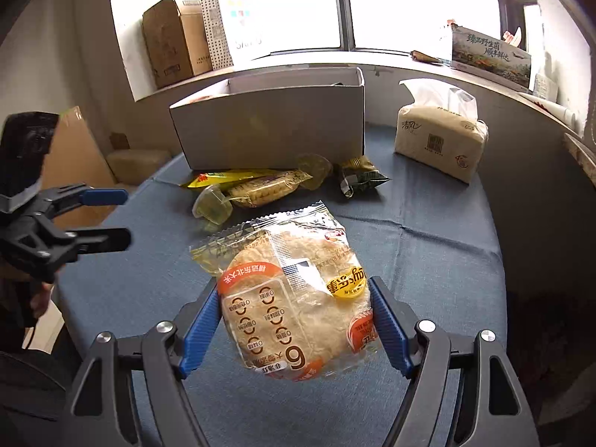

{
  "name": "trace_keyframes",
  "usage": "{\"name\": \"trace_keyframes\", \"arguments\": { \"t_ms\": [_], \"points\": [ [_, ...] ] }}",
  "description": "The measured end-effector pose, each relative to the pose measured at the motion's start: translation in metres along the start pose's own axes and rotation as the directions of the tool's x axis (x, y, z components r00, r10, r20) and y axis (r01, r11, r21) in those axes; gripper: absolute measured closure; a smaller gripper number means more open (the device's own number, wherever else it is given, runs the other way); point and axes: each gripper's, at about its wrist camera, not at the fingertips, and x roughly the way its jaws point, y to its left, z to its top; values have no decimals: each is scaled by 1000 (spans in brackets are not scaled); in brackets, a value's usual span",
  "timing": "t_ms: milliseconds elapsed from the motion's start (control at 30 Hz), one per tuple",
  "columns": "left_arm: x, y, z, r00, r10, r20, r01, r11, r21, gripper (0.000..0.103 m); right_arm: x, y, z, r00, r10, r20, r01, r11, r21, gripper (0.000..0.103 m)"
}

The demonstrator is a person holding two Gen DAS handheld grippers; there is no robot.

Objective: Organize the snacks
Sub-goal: 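Grasp the round bread pack with the right tool while the left tool grasps the jelly cup, then place both held items into the white box and open both tools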

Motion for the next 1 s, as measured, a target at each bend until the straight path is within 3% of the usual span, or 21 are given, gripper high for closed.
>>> {"name": "trace_keyframes", "arguments": {
  "t_ms": [67, 167, 300, 333, 400, 467, 500, 633, 800, 900, 1000],
  "points": [
    [23, -1, 7, 999, 39, -30, -39, 999, -8, 0, -14, 2, -5, 999, 22, 34, -23, 999, 41, 23],
    [54, 2, 18, 998, 10, -68, -13, 999, -41, 0, -20, 1, -10, 999, 16, 34, -18, 997, 71, 23],
    [75, 8, 28, 998, 33, -56, -38, 996, -79, 4, -23, -3, -15, 999, 28, 38, -31, 996, 89, 23],
    [78, 9, 30, 998, 36, -56, -40, 996, -82, 8, -23, -5, -16, 999, 24, 37, -27, 995, 94, 23],
    [87, 13, 32, 995, 27, -99, -36, 995, -92, 41, -21, -7, -19, 1000, 17, 26, -20, 993, 112, 23],
    [85, 15, 31, 996, 40, -81, -48, 994, -97, 55, -19, -5, -21, 1000, -4, 15, 3, 994, 106, 23],
    [84, 19, 30, 997, 20, -73, -28, 994, -109, 55, -19, -4, -23, 1000, -1, 14, 0, 995, 99, 23],
    [68, 25, 20, 999, -3, -37, -2, 993, -122, 55, -20, 2, -26, 1000, 15, 13, -16, 996, 89, 23],
    [19, 29, 5, 996, -56, 65, 64, 989, -133, 55, -21, 6, -22, 999, 34, 30, -37, 995, 96, 23],
    [-19, 36, 3, 986, -84, 146, 105, 984, -145, 55, -22, 9, -15, 997, 55, 59, -61, 992, 115, 23],
    [-55, 46, 5, 958, -151, 243, 197, 964, -179, 55, -24, 15, 1, 992, 70, 101, -82, 990, 115, 23]
  ]
}}
